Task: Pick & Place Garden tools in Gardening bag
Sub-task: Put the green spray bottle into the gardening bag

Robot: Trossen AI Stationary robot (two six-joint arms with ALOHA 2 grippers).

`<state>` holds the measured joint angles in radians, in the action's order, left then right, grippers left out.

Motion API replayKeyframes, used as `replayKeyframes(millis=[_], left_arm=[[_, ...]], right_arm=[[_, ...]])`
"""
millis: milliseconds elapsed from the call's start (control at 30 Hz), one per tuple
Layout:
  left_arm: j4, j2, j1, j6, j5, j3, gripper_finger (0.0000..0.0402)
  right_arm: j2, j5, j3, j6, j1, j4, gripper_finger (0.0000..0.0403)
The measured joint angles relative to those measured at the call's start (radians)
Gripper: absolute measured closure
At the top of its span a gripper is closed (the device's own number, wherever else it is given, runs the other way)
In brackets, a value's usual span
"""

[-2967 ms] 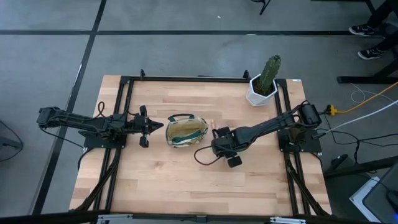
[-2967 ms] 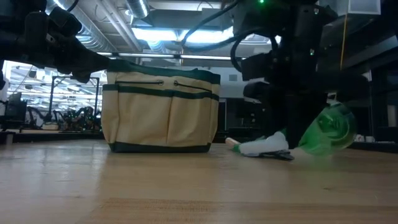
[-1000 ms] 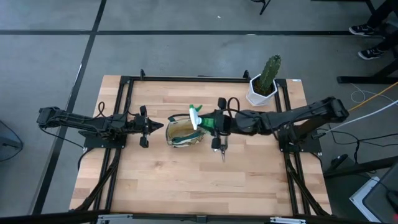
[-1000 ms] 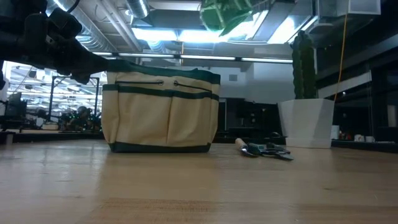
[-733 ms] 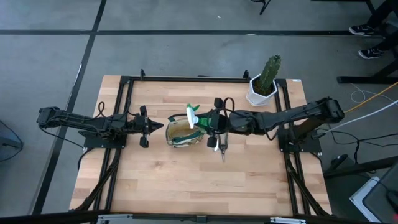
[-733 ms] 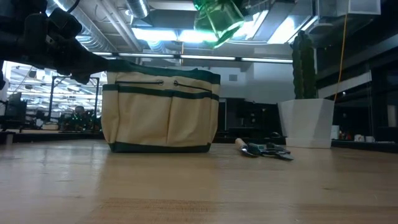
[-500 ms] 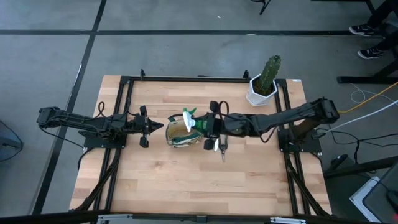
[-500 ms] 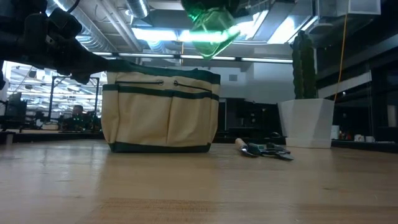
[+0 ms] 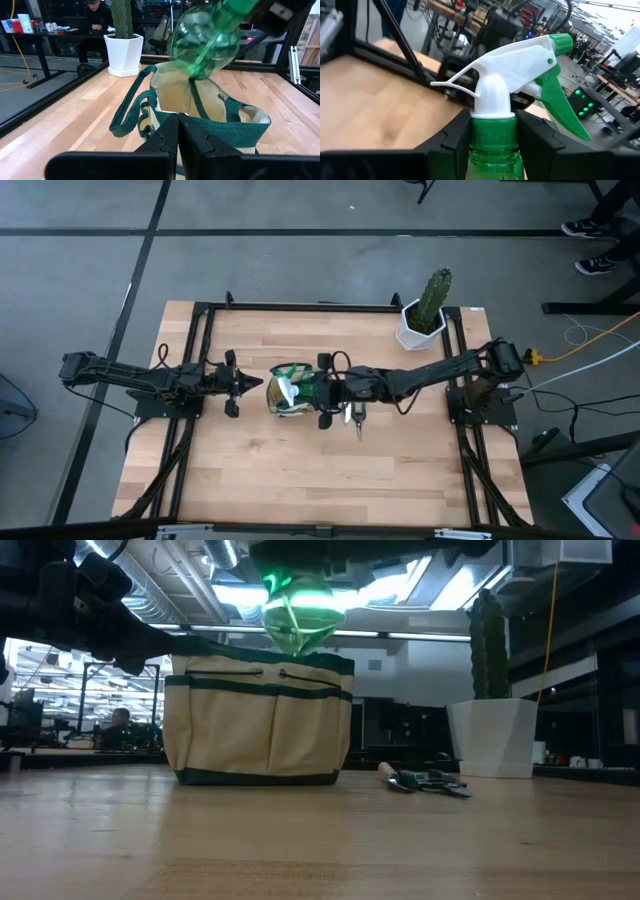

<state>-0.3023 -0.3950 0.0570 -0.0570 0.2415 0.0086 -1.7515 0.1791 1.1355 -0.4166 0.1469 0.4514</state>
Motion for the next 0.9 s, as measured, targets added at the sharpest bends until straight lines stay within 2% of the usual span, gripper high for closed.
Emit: replayKeyframes(millis=[233, 367, 467, 900], left_arm=[[0.000, 0.000, 0.000, 0.000, 0.000, 0.000, 0.0398], [0.000, 0.000, 0.000, 0.000, 0.000, 0.000, 0.0398], [0.000, 0.000, 0.000, 0.000, 0.000, 0.000, 0.0398], [0.000, 0.000, 0.000, 0.000, 0.000, 0.000, 0.0398]], right_arm=[[-0.032, 0.000, 0.000, -0.058, -0.023, 0.007, 0.0267], [-0.032, -0.002, 0.000, -0.094, -0.024, 0.087, 0.0267], [-0.032, -0.040, 0.000, -0.090, -0.025, 0.108, 0.0267], [-0.032, -0.052, 0.000, -0.070, -0.035, -0.058, 0.0267]])
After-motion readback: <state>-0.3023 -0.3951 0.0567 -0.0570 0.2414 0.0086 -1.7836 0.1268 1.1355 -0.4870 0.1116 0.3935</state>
